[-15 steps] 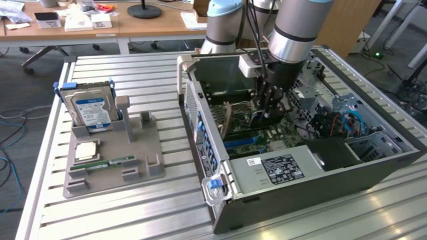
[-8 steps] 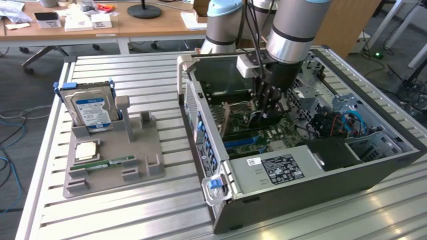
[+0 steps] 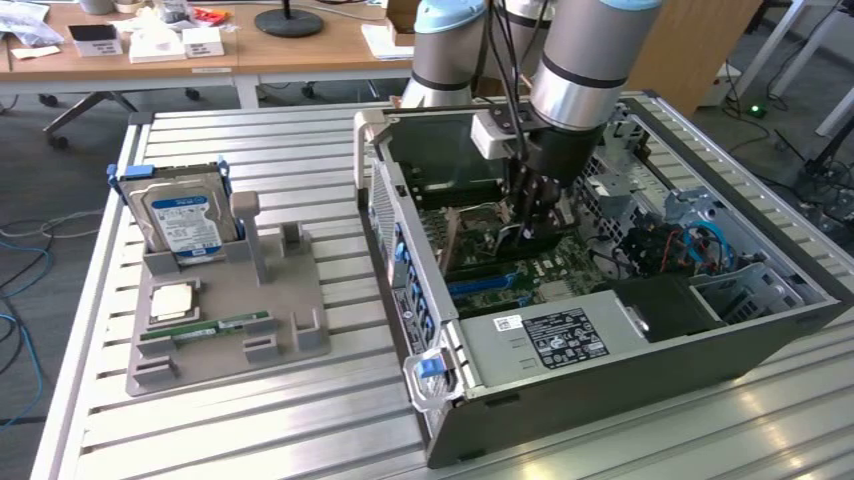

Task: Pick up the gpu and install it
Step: 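Insert the gpu into the slot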

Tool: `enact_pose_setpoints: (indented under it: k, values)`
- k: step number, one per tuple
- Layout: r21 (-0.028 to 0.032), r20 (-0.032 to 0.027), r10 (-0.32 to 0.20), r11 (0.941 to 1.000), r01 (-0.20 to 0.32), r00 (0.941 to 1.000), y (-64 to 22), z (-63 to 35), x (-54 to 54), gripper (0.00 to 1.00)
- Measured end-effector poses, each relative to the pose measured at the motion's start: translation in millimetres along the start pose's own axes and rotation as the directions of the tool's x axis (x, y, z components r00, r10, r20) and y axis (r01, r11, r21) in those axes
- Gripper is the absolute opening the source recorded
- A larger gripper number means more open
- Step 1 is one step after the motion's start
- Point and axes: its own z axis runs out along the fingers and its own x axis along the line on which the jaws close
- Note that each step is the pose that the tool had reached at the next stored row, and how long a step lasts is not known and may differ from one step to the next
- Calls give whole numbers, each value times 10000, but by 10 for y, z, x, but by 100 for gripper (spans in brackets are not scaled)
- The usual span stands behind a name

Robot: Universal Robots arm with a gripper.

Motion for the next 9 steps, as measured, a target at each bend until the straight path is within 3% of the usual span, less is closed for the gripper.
enact_pose_setpoints:
  k: [9]
  values:
    - [6, 0, -1, 10000, 1, 10000, 58, 72, 1, 26]
